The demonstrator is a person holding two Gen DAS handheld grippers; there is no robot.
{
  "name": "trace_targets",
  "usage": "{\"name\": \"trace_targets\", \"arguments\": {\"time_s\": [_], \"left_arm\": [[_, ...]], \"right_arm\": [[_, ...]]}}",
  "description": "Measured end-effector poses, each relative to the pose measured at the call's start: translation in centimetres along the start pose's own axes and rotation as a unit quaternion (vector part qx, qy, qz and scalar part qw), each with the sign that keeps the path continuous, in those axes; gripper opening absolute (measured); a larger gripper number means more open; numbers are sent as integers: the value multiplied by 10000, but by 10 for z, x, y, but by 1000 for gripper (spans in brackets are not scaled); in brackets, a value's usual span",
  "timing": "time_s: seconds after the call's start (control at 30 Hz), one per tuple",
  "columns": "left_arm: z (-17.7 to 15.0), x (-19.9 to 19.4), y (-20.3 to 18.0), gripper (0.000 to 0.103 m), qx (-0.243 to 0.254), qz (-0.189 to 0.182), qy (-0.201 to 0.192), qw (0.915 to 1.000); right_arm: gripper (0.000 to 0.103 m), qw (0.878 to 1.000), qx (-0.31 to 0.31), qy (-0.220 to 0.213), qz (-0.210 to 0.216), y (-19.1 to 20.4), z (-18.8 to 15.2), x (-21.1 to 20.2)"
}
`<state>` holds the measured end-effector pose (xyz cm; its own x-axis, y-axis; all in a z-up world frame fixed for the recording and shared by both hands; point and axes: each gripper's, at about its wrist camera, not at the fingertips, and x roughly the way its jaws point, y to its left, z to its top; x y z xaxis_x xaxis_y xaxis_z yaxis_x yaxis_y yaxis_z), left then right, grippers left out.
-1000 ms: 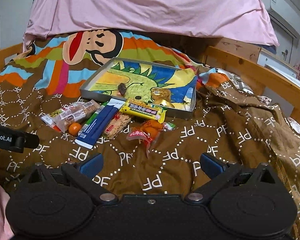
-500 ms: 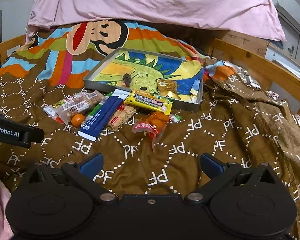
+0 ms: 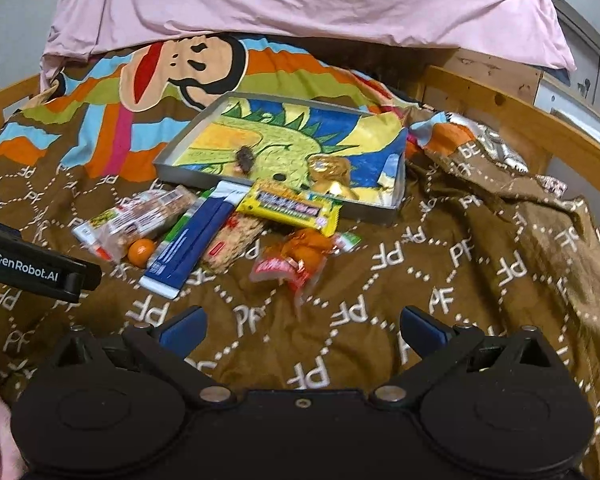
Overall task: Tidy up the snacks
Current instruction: 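Grasp the orange red-label packet with the right tool while the left tool grasps the blue-white tube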
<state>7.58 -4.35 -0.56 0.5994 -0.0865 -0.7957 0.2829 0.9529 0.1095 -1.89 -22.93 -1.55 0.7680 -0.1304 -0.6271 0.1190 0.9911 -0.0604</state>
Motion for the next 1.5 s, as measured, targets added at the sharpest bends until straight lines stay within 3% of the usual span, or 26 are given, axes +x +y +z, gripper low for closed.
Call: {"name": "trace_targets", "arguments": {"time_s": [0.43,0.6,0.73,1.07,1.33,1.43,1.5], "left_arm": [[47,36,-14,103,927,108,-345,9950],[59,60,-12,103,1207,-121,-368,9919],[64,74,-8,103,1484,-577,-416,9864],[73,90,3,103,1055,-1562,-478,9809],[76,103,-3,102,744,-1896,-406,9782],[75,109,-5,102,764,-1891,-353,9784],[72,110,-5,102,785,-1890,-344,9782]], "right_arm": [[102,9999,-41,-76,-95,-25,33,38],[102,10000,80,46,38,-37,41,71],[102,9988,345,267,223,-46,43,98],[98,9939,541,567,777,-34,43,135],[94,9937,715,548,660,-21,37,152],[76,9961,342,716,383,-11,33,155],[53,9965,124,786,262,-8,33,152]]}}
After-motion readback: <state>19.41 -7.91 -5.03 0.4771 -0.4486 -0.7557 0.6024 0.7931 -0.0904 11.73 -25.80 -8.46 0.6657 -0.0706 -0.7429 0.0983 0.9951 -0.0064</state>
